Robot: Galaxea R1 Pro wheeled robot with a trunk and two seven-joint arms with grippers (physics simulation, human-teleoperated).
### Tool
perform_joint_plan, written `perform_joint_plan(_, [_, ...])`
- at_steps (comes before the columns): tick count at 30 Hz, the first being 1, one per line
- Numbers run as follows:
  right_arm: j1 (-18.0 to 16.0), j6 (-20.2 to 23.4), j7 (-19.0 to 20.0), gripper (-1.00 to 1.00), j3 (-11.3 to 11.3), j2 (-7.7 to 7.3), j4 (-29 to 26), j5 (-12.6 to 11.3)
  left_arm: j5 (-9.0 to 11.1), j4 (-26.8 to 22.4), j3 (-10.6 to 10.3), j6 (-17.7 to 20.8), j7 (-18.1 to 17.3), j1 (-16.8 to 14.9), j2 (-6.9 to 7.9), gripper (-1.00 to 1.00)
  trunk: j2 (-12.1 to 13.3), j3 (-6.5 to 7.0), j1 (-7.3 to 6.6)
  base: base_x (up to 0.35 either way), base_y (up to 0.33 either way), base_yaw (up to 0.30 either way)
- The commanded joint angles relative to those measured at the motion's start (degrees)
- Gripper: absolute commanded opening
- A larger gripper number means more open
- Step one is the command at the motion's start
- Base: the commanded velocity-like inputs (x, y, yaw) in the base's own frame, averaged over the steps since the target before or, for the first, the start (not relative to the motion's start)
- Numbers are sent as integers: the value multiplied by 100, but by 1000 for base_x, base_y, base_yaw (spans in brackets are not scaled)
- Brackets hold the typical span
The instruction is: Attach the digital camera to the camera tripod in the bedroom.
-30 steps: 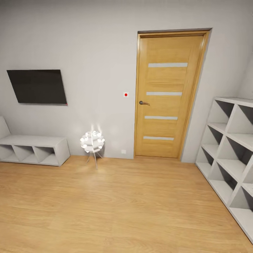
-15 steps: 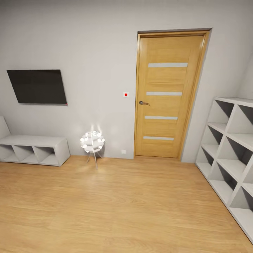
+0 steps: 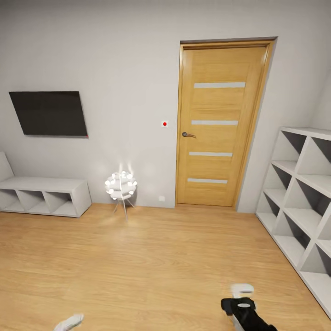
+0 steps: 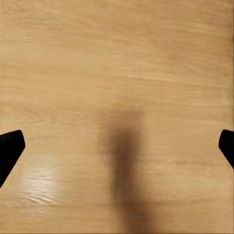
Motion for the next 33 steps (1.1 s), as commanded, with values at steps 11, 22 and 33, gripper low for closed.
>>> perform_joint_plan(11, [-2238,-8,-24,100,23,108,839,-675,-37,1284,-58,382,167,-3223,-975,100,-4,-9,0,0,0,0])
perform_joint_plan(22, [-2276,75,716,100,81,113,722,-638,-25,1014,-57,378,181,-3320,-1188,100,-4,-9,0,0,0,0])
perform_joint_plan(33, [-2276,130,859,100,88,112,691,-628,-21,993,-53,379,192,-3322,-1289,100,-165,-80,88,0,0,0])
